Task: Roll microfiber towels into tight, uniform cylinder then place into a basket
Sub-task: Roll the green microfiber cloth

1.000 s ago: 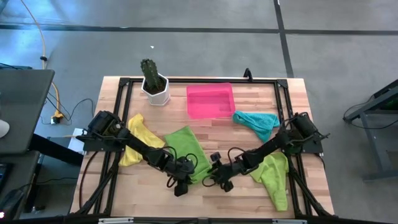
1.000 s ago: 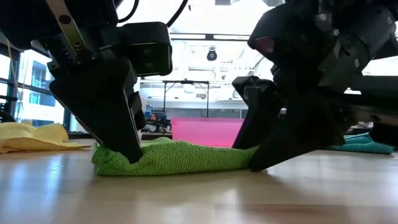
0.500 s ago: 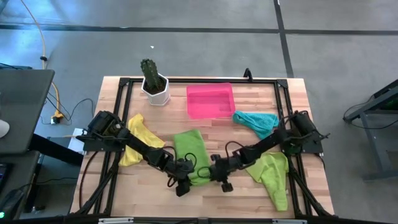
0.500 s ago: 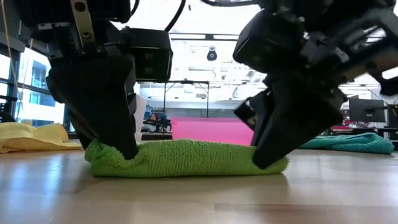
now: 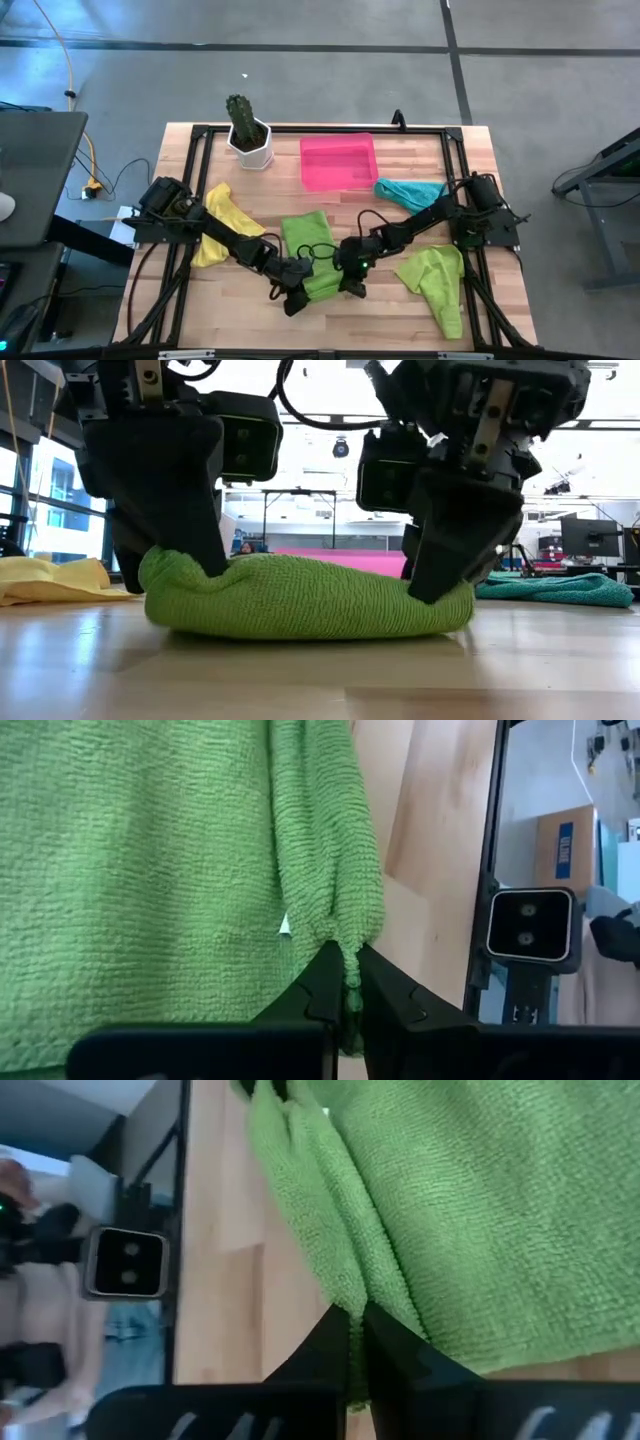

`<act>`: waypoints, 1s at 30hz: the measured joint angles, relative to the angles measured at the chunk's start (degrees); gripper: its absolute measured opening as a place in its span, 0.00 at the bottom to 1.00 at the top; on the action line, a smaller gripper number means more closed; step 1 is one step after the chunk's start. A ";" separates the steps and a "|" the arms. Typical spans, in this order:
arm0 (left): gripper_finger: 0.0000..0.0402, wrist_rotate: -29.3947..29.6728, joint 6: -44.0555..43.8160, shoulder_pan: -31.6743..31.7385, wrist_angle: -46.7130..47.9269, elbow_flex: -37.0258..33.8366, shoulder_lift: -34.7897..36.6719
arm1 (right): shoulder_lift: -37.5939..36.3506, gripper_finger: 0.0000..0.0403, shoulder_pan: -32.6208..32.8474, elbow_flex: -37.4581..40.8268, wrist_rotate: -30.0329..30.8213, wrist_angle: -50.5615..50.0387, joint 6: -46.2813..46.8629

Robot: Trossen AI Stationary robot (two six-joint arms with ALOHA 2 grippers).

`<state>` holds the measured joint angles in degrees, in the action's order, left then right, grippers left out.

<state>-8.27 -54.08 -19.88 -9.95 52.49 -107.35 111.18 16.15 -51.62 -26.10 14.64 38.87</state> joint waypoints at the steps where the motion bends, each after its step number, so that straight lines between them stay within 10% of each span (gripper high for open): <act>1: 0.02 -0.04 -0.28 0.00 0.02 0.00 0.00 | 0.00 0.01 -0.28 -0.02 -0.95 0.06 0.78; 15: 0.02 -0.03 -1.49 0.90 3.07 0.00 0.02 | -0.07 0.01 -5.73 0.09 -5.12 2.88 4.78; 30: 0.02 -1.28 0.25 4.13 4.15 0.00 0.07 | -0.47 0.01 -8.14 -0.17 5.30 -6.31 -0.75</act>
<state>-9.55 -53.83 -15.75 -5.80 52.49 -107.28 110.70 8.01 -51.79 -20.80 8.33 38.13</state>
